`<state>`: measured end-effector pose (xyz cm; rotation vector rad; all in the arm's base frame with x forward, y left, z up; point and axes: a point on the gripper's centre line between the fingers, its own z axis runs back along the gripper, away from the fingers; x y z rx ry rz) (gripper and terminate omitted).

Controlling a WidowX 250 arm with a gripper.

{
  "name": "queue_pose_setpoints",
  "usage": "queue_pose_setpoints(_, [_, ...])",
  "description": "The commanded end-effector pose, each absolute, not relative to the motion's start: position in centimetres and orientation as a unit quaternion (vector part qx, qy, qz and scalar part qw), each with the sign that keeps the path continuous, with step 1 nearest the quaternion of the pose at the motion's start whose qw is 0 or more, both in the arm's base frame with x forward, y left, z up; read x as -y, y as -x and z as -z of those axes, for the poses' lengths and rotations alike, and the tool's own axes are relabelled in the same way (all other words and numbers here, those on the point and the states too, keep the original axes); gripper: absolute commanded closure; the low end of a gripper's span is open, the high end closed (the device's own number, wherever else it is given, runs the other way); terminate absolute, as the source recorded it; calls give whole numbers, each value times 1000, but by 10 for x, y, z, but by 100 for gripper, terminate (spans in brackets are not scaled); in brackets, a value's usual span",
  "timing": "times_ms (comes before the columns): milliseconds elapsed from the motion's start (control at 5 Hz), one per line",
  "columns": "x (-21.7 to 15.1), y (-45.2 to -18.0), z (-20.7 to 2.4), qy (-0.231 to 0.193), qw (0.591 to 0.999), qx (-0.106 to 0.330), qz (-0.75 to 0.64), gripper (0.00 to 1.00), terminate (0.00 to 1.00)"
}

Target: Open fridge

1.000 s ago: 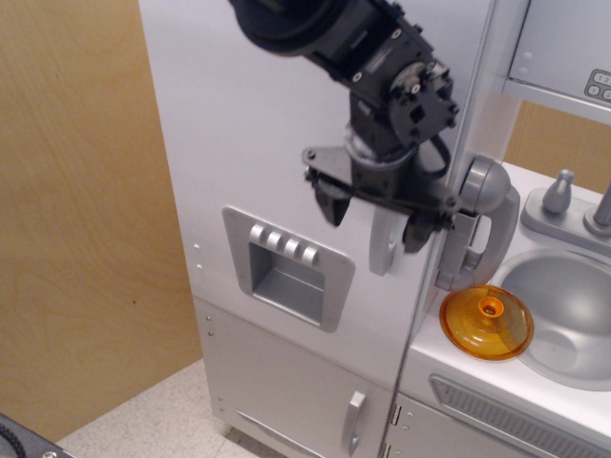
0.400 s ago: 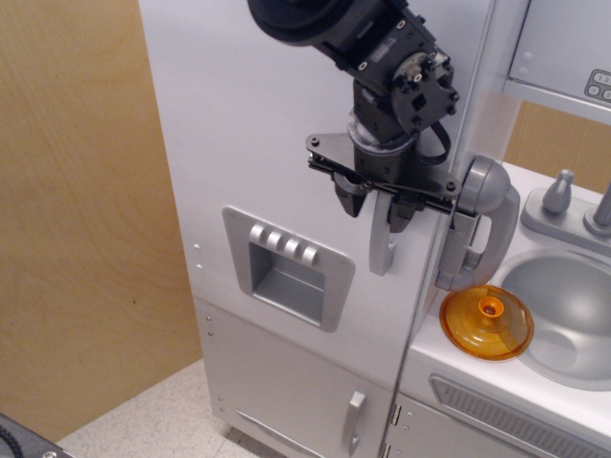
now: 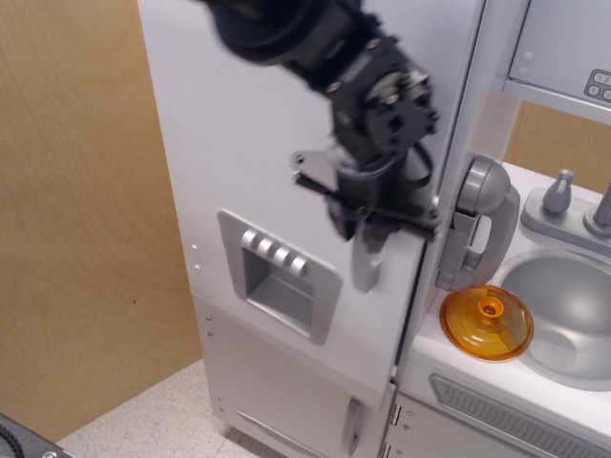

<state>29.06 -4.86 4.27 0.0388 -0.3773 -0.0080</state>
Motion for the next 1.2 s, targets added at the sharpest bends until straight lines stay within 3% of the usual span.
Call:
queue_pose_setpoints(0, [15, -257, -59, -4, 988, 153, 19, 0, 0])
queue_pose_setpoints(400, [15, -225, -55, -12, 993, 110, 39, 0, 0])
queue_pose_setpoints(1000, [82, -183, -49, 12, 994, 58, 87, 0, 0])
